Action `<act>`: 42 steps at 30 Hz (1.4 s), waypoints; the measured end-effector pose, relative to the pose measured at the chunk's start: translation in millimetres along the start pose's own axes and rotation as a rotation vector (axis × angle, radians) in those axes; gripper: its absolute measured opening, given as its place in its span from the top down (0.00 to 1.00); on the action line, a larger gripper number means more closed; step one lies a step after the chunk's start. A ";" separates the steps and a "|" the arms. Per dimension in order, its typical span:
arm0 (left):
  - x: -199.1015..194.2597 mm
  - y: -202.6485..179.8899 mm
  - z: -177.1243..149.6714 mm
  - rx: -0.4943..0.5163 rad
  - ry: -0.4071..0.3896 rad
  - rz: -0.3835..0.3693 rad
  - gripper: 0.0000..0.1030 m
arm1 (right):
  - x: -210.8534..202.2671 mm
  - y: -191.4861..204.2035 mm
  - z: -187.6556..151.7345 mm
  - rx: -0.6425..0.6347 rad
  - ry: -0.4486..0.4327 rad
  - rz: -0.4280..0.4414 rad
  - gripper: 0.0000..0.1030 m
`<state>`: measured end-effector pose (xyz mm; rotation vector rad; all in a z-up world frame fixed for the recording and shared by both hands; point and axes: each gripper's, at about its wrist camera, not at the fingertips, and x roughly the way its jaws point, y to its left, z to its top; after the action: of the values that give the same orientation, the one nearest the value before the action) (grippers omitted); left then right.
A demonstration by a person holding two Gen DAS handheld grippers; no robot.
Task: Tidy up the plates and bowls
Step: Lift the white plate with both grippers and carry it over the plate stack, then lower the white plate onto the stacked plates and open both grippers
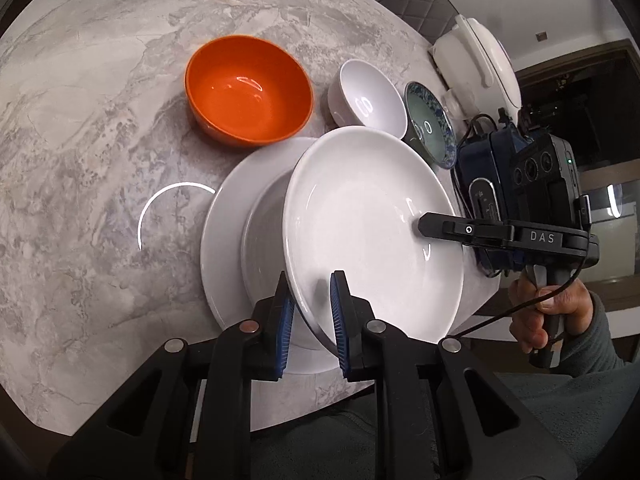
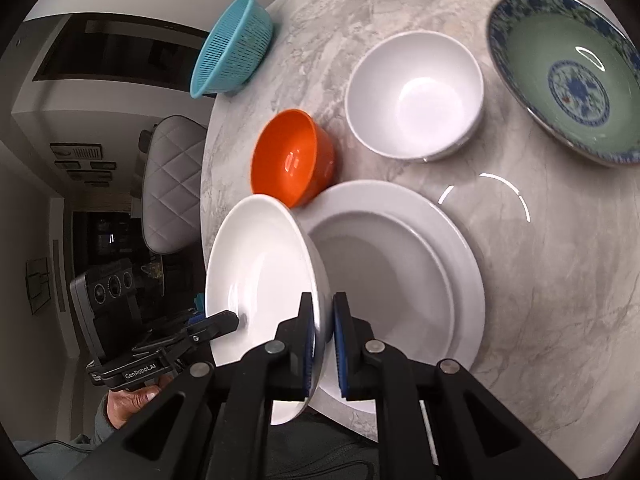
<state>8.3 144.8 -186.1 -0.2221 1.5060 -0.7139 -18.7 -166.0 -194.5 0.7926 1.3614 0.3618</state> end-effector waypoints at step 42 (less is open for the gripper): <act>89.4 3.0 1.3 0.050 0.043 0.167 0.71 | 35.0 -41.9 -19.9 -0.058 0.000 -0.157 0.87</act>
<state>2.3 97.3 -261.7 -0.0430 1.5261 -0.6249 -39.2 -166.4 -248.9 0.6339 1.3974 0.2770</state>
